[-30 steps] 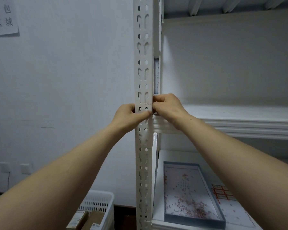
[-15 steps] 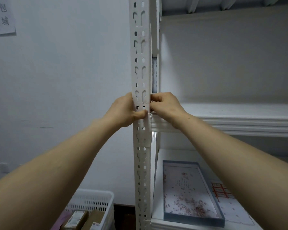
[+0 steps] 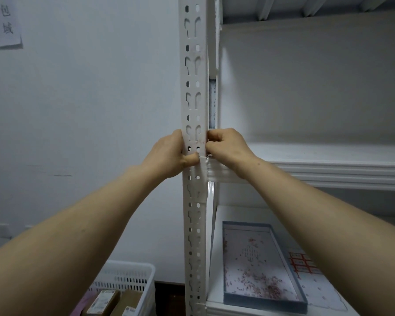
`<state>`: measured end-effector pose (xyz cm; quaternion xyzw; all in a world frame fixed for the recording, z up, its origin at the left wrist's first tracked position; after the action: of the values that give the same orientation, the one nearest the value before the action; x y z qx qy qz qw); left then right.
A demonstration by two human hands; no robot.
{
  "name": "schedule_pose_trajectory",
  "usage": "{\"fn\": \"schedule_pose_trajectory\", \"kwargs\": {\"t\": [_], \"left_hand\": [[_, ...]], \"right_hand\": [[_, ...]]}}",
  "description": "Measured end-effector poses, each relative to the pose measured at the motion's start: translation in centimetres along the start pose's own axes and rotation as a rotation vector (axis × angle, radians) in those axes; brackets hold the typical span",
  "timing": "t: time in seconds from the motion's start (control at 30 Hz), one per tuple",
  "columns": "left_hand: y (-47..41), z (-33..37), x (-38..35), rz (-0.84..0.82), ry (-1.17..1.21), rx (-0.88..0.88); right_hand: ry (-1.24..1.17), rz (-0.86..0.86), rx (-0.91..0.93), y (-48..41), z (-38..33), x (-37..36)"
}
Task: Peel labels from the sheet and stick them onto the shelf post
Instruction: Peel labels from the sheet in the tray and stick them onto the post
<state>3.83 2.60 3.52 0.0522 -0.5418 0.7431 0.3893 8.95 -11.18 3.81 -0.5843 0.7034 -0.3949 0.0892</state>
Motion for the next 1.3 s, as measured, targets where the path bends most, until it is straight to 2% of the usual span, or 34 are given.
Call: {"fn": "schedule_pose_trajectory", "kwargs": {"t": [0.17, 0.67, 0.97, 1.03, 1.1, 1.2, 1.3], "left_hand": [[0.1, -0.6, 0.0, -0.034, 0.173, 0.028], [0.7, 1.6, 0.0, 0.063, -0.045, 0.071], [0.4, 0.7, -0.7, 0.075, -0.057, 0.104], [0.4, 0.5, -0.7, 0.076, 0.013, 0.102], [0.7, -0.2, -0.4, 0.039, 0.241, 0.164], [1.7, -1.1, -0.3, -0.107, 0.586, 0.315], [2.5, -1.8, -1.1, -0.163, 0.601, 0.338]], "right_hand": [[-0.002, 0.001, -0.009, 0.0, 0.1, -0.1], [0.038, -0.011, 0.010, 1.0, -0.8, 0.7], [0.065, -0.020, -0.015, 1.5, -1.4, 0.9], [0.055, -0.026, -0.015, 1.6, -1.7, 1.0], [0.034, -0.014, -0.015, 1.8, -1.9, 1.2], [-0.009, -0.005, -0.007, 2.3, -2.3, 1.7], [0.021, -0.017, 0.003, 2.7, -2.5, 1.4]]}}
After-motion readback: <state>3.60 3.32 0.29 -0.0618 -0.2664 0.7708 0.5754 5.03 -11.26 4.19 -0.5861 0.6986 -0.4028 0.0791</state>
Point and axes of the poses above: each hand's wrist, its own y-axis away from the middle knuckle, its own x-axis out of the back of the hand, z = x × y, the point moved 1 cm from there along -y, towards the middle knuckle, and after that the axes turned 15 degrees about z, right-handed, at the moved point
